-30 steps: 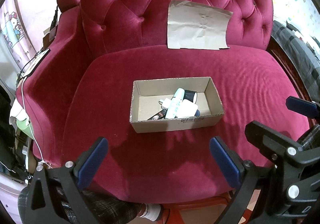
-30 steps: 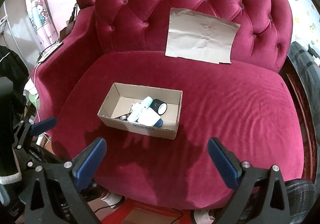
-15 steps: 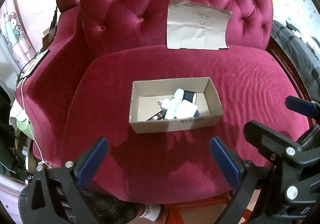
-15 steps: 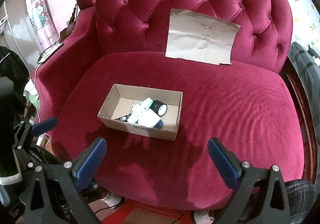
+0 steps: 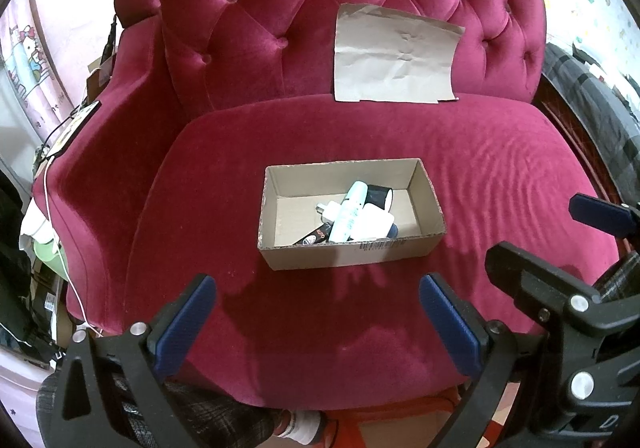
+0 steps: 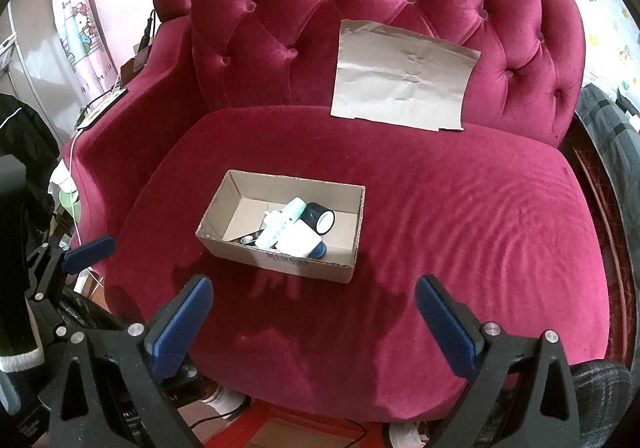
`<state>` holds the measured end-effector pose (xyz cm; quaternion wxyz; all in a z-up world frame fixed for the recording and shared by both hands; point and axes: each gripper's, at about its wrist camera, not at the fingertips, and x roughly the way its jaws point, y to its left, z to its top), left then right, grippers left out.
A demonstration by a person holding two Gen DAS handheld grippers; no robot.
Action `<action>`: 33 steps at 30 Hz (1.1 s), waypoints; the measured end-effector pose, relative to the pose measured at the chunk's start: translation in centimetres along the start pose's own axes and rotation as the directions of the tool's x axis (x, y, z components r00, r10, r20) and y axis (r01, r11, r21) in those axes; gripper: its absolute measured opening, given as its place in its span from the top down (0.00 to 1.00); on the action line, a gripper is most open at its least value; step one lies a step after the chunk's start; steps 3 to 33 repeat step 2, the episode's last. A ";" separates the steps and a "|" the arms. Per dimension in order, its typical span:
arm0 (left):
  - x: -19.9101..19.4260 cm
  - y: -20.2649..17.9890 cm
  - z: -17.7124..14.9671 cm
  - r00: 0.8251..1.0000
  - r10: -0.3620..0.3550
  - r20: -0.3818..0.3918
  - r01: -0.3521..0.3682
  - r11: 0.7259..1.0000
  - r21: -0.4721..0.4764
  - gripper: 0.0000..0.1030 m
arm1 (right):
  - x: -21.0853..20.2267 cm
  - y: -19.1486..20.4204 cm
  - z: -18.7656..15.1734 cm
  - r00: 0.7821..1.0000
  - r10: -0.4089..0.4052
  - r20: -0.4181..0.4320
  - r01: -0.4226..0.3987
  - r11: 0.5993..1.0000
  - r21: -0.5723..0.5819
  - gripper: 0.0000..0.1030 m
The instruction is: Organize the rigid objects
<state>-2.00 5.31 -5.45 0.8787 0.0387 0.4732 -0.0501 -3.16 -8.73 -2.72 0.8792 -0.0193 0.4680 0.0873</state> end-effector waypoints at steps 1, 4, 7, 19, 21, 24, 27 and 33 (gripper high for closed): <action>0.0 0.0 -0.1 1.000 -0.001 -0.001 0.001 1.000 0.002 0.00 | -0.1 -0.1 0.0 1.000 -0.001 0.001 0.001 1.000 -0.002 0.00; 0.0 0.0 0.0 1.000 -0.001 0.000 0.001 1.000 0.004 0.00 | 0.0 -0.1 0.0 1.000 -0.002 0.001 0.002 1.000 -0.002 0.00; 0.0 0.0 0.0 1.000 -0.001 0.000 0.001 1.000 0.004 0.00 | 0.0 -0.1 0.0 1.000 -0.002 0.001 0.002 1.000 -0.002 0.00; 0.0 0.0 0.0 1.000 -0.001 0.000 0.001 1.000 0.004 0.00 | 0.0 -0.1 0.0 1.000 -0.002 0.001 0.002 1.000 -0.002 0.00; 0.0 0.0 0.0 1.000 -0.001 0.000 0.001 1.000 0.004 0.00 | 0.0 -0.1 0.0 1.000 -0.002 0.001 0.002 1.000 -0.002 0.00; 0.0 0.0 0.0 1.000 -0.001 0.000 0.001 1.000 0.004 0.00 | 0.0 -0.1 0.0 1.000 -0.002 0.001 0.002 1.000 -0.002 0.00; 0.0 0.0 0.0 1.000 -0.001 0.000 0.001 1.000 0.004 0.00 | 0.0 -0.1 0.0 1.000 -0.002 0.001 0.002 1.000 -0.002 0.00; 0.0 0.0 0.0 1.000 -0.001 0.000 0.001 1.000 0.004 0.00 | 0.0 -0.1 0.0 1.000 -0.002 0.001 0.002 1.000 -0.002 0.00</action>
